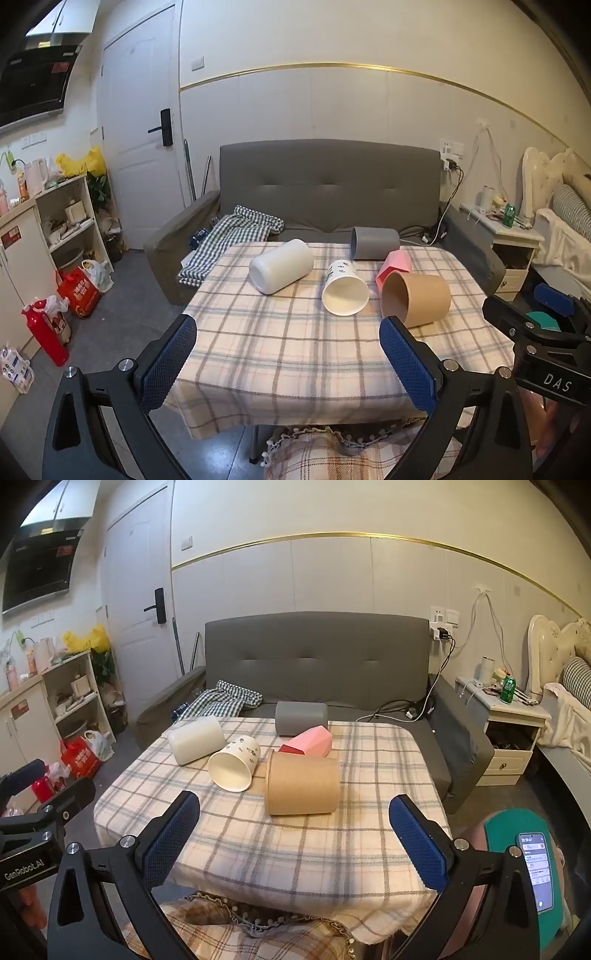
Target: Flip cup upside down
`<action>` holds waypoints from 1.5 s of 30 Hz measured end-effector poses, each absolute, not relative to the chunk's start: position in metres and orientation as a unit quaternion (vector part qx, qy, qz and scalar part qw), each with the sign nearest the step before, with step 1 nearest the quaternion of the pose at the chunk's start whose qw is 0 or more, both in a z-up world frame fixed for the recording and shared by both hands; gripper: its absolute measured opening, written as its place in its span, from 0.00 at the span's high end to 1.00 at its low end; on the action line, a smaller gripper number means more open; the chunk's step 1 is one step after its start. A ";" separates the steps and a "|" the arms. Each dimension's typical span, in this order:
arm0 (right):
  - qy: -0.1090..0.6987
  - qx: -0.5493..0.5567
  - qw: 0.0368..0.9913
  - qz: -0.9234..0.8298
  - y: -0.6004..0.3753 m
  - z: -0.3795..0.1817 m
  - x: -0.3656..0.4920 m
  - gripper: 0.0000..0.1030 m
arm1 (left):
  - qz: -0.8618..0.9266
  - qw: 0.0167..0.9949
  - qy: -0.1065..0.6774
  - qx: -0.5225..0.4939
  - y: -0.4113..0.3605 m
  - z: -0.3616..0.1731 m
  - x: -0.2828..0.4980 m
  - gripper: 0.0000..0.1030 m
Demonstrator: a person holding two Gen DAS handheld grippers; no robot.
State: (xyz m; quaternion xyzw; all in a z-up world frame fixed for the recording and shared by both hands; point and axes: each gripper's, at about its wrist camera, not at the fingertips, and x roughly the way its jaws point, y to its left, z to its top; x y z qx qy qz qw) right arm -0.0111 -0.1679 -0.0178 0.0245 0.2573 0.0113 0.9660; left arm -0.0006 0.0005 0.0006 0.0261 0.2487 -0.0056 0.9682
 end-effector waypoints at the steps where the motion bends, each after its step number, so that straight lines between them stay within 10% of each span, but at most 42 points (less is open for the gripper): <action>1: 0.257 0.025 0.966 0.011 -0.168 -0.018 -0.011 0.00 | -0.006 0.967 0.255 0.025 0.001 0.001 0.001 0.01; 45: 0.282 0.032 0.959 -0.001 -0.169 -0.029 -0.007 0.00 | 0.000 0.965 0.261 0.013 0.007 -0.026 -0.005 0.01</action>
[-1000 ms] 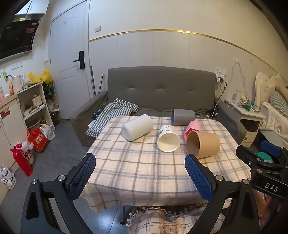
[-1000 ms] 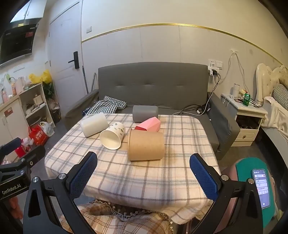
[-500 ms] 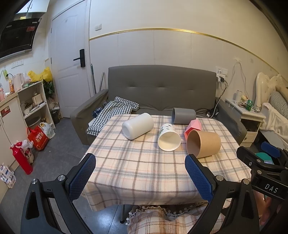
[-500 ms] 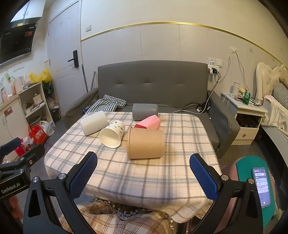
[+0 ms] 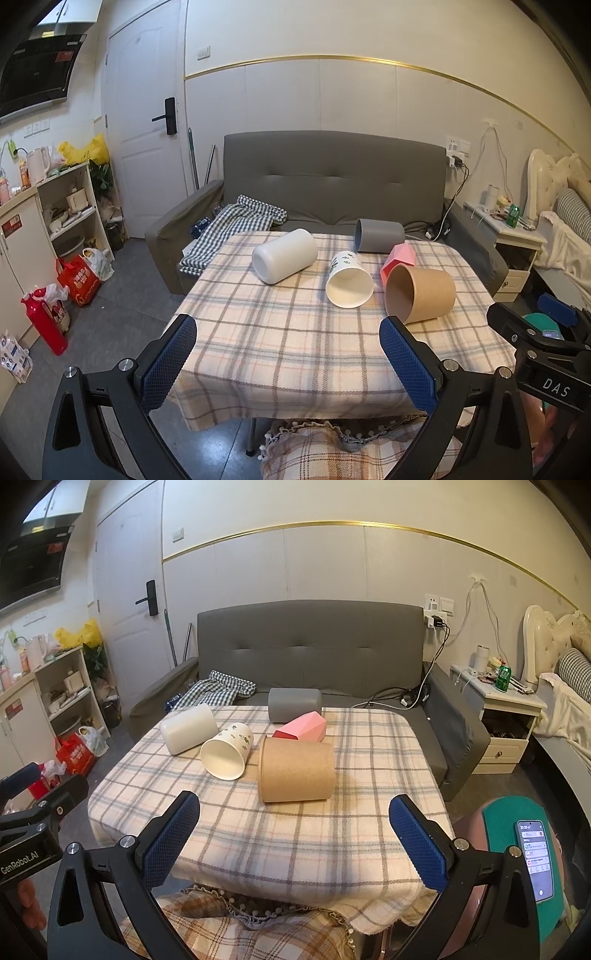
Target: Flip cup upside down
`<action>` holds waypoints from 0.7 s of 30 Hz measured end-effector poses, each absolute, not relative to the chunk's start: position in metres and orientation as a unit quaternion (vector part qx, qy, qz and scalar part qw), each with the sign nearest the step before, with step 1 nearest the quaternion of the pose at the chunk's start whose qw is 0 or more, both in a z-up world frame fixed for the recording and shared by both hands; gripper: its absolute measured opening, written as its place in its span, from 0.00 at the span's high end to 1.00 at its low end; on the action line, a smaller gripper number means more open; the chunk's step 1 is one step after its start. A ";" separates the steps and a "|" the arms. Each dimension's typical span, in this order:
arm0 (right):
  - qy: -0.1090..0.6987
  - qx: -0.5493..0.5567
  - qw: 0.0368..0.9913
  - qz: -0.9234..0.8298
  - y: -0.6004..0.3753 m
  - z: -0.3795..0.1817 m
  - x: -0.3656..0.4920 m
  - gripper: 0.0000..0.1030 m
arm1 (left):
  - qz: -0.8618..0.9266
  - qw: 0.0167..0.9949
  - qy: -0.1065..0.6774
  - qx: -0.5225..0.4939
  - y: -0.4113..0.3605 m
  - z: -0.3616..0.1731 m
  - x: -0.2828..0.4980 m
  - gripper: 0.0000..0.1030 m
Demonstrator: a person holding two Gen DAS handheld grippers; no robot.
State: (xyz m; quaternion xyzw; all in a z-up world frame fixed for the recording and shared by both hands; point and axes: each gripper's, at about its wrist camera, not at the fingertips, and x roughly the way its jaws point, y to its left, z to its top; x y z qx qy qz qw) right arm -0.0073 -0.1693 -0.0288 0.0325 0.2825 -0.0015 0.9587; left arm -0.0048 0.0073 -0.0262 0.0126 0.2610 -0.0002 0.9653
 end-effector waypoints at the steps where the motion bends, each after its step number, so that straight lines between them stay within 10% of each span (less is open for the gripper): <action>1: 0.283 0.033 0.959 -0.001 -0.169 -0.028 -0.007 0.00 | 0.000 0.965 0.262 0.012 0.007 -0.025 -0.004 0.01; 21: 0.287 0.031 0.958 -0.001 -0.166 -0.029 -0.004 0.00 | -0.002 0.964 0.265 0.012 0.006 -0.021 0.000 0.01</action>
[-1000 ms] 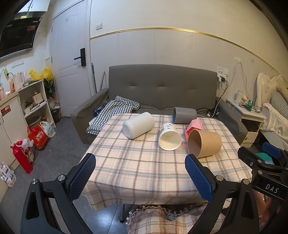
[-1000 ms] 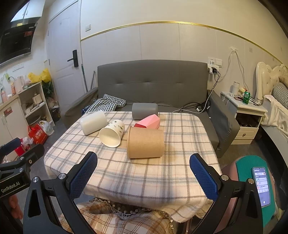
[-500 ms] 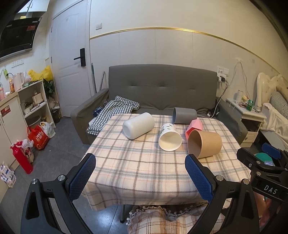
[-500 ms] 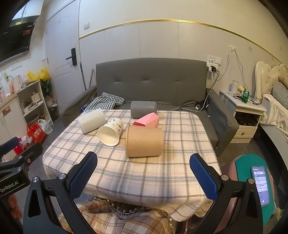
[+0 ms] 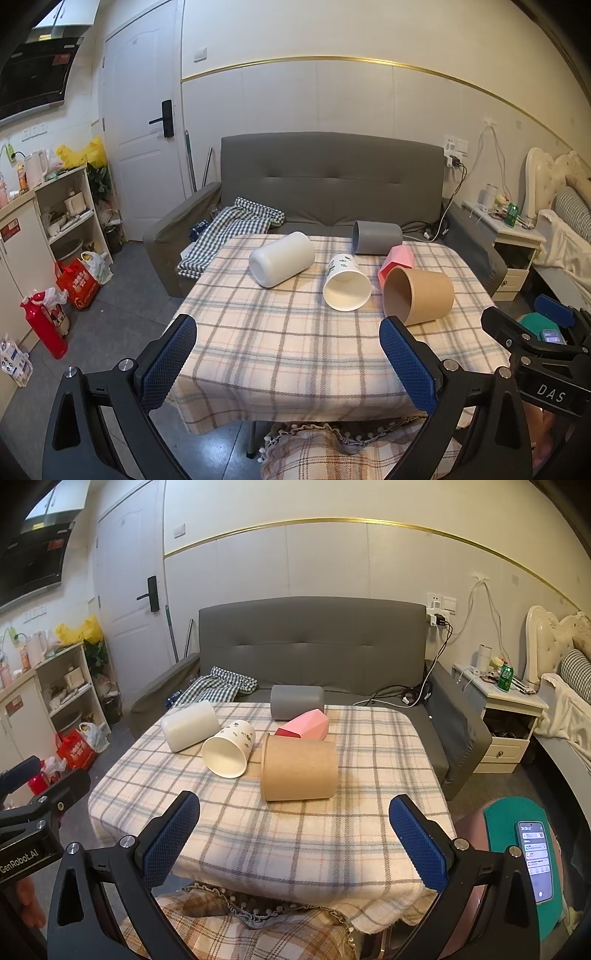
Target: Flip cup upside down
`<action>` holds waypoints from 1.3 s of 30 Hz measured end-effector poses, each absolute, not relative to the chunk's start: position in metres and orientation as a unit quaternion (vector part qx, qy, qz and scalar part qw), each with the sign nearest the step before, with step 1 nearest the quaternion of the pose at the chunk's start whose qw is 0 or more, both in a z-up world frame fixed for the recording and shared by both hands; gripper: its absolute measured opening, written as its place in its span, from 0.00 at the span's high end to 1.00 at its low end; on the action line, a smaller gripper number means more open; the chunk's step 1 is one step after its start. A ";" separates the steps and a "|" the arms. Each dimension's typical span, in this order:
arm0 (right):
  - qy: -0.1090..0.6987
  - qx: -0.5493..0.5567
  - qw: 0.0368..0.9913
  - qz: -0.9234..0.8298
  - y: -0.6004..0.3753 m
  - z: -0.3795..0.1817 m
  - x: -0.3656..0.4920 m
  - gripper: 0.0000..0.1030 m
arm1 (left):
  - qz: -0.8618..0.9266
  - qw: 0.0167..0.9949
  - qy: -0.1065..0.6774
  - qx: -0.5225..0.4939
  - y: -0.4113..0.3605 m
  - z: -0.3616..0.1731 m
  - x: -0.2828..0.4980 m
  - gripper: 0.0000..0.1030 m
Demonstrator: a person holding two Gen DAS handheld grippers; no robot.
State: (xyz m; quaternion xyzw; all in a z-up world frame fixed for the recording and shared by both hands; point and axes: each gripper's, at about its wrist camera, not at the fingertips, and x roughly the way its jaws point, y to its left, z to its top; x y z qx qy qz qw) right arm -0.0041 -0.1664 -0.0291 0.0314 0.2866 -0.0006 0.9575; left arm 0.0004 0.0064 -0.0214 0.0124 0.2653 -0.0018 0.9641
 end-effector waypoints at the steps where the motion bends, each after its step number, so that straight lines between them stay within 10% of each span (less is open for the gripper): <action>1: 0.287 0.031 0.958 -0.001 -0.166 -0.029 -0.004 0.00 | -0.002 0.964 0.265 0.012 0.006 -0.022 0.000 0.01; 39: 0.385 0.043 0.922 -0.029 -0.188 -0.005 0.137 0.00 | -0.002 0.936 0.351 0.020 0.000 -0.021 0.146 0.01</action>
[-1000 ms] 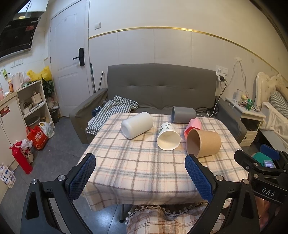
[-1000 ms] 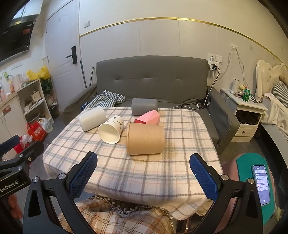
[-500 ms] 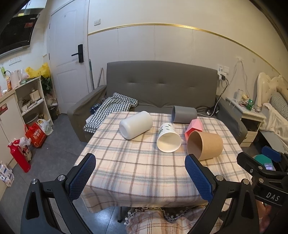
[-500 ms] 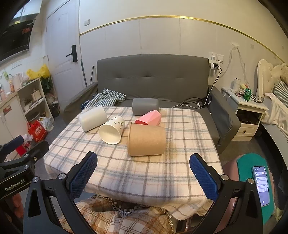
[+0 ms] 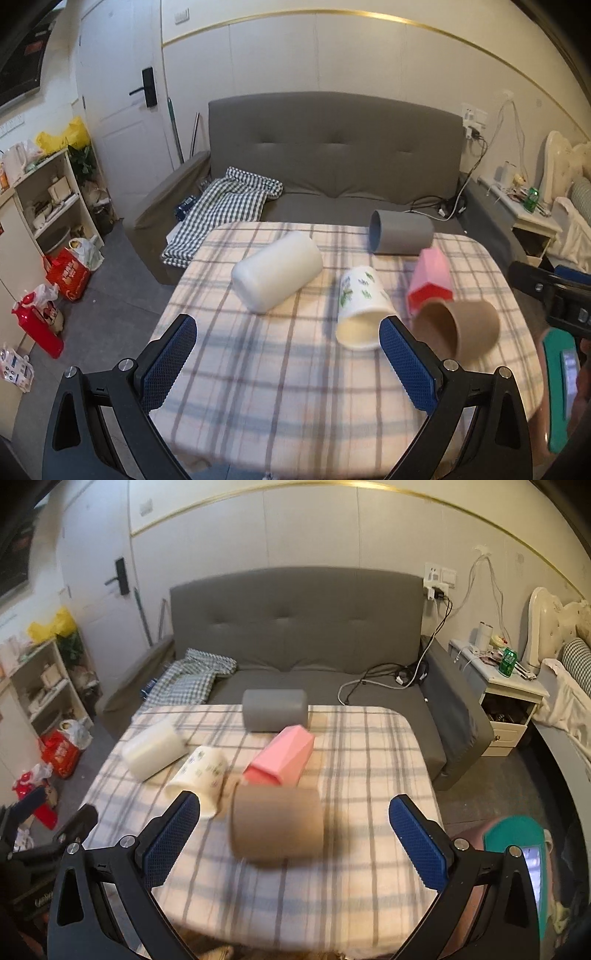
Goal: Flip cup upside down
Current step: 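Reach the right gripper to the pink hexagonal cup and grasp it, then lift the pink cup with the right gripper and rotate it upside down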
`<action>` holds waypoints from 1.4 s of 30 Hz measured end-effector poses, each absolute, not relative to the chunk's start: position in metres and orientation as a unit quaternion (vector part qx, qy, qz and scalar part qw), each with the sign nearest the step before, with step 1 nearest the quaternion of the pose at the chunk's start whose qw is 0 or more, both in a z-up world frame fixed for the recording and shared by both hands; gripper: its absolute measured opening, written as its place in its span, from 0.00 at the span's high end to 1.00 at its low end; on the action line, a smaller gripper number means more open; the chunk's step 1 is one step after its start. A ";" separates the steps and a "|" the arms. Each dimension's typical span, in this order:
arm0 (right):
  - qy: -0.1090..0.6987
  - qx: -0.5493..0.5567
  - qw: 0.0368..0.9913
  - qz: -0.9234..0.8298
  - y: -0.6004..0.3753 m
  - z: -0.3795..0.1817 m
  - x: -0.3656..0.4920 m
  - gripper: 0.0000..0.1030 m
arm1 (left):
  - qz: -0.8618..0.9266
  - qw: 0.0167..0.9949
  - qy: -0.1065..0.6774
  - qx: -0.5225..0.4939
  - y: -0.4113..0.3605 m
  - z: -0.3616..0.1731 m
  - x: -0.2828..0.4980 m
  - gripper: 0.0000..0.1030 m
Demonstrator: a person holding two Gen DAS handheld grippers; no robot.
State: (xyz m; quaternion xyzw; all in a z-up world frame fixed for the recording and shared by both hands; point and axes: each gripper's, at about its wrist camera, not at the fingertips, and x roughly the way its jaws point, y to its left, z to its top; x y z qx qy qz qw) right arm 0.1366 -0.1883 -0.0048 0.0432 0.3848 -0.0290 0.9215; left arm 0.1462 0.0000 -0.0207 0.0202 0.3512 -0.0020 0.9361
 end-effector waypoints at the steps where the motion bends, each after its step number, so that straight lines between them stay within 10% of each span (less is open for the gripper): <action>1: 0.398 0.047 0.916 -0.028 -0.189 -0.008 0.152 0.00 | 0.001 0.935 0.355 0.020 0.000 -0.024 0.154 0.01; 20: 0.631 0.120 0.767 0.009 -0.200 -0.129 0.310 0.03 | -0.001 0.907 0.421 0.031 -0.014 -0.075 0.246 0.01; 25: 0.640 0.141 0.755 0.025 -0.198 -0.137 0.314 0.26 | 0.000 0.905 0.423 0.031 -0.011 -0.074 0.244 0.01; 42: 0.535 0.158 0.829 0.044 -0.189 -0.018 0.254 0.38 | 0.015 0.929 0.369 0.019 0.012 -0.008 0.183 0.01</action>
